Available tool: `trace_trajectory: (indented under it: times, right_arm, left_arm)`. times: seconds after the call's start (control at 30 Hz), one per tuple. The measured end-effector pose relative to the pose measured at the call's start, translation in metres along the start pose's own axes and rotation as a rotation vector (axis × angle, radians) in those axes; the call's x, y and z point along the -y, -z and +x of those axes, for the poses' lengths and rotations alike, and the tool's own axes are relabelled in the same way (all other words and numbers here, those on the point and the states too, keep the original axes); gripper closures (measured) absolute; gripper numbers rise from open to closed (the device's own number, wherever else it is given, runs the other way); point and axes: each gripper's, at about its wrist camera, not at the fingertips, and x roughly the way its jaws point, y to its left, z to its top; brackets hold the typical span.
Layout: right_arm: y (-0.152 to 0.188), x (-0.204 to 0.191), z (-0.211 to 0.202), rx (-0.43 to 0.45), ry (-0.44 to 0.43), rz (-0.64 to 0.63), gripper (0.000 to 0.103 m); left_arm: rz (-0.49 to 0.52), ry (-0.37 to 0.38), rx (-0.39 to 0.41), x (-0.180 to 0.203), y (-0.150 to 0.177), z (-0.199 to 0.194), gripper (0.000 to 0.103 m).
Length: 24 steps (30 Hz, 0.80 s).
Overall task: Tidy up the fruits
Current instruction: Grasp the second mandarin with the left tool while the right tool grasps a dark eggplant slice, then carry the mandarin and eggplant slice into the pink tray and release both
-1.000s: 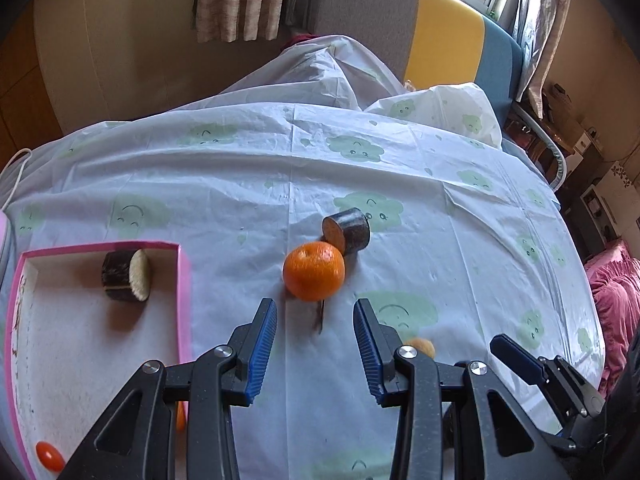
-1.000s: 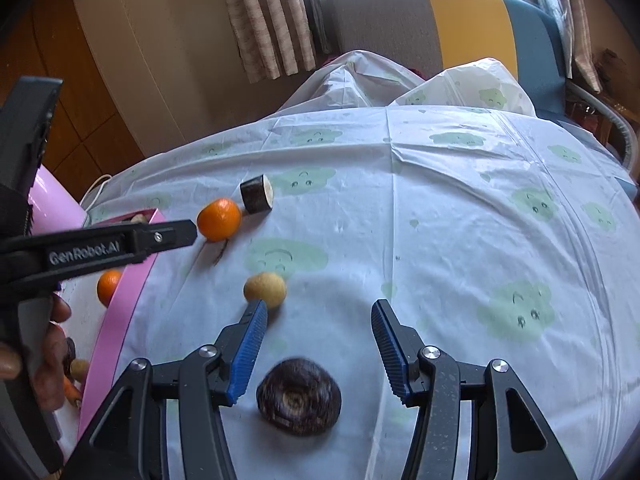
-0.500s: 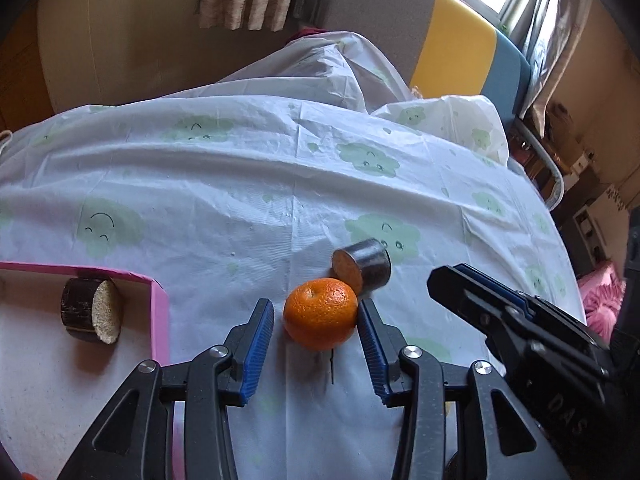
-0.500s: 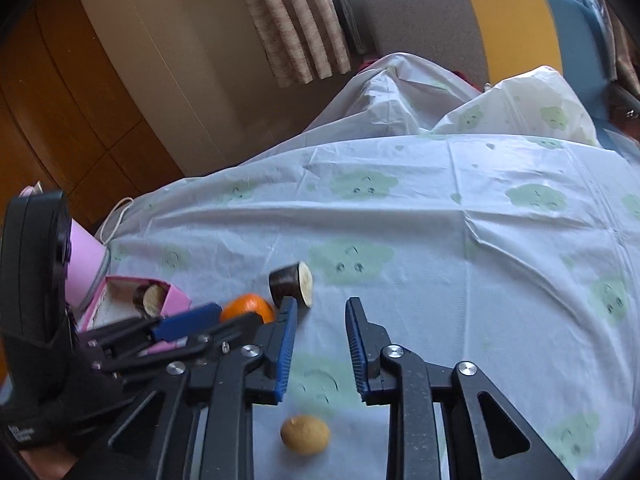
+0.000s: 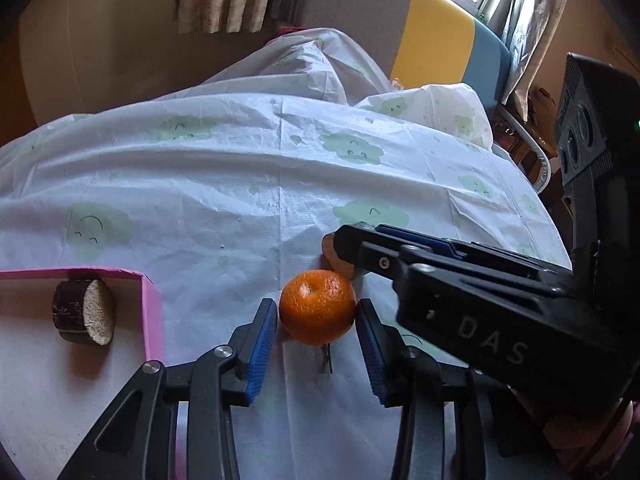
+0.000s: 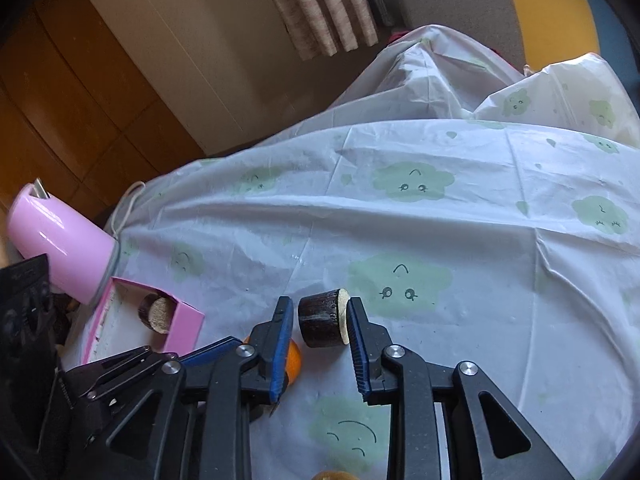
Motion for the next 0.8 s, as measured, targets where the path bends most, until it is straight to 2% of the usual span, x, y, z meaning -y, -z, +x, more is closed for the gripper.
trace_trajectory:
  times: [0.1,0.13,0.17,0.4,0.57,0.8]
  right_arm:
    - [0.0,-0.002,0.011,-0.034,0.022,-0.017,0.074]
    - [0.001,-0.002,0.013,-0.041,0.03,-0.022,0.074]
    - [0.002,-0.001,0.013,-0.035,0.032,-0.025,0.075]
    - [0.012,0.01,0.0,-0.006,0.072,0.003,0.075]
    - [0.019,0.02,-0.015,0.011,0.095,0.039,0.075]
    - [0.031,0.016,-0.048,0.061,0.116,0.042,0.075]
  left_arm:
    - [-0.022,0.002,-0.015,-0.004,-0.001,0.007,0.057]
    - [-0.014,-0.001,-0.008,-0.002,0.0,0.007,0.06]
    - [-0.005,0.0,-0.006,0.0,0.0,0.007,0.063]
    - [0.003,-0.013,0.0,0.002,0.0,0.005,0.065]
    - [0.02,-0.019,0.014,0.01,0.003,-0.008,0.065]
    - [0.028,-0.036,0.053,0.022,0.012,-0.041,0.065]
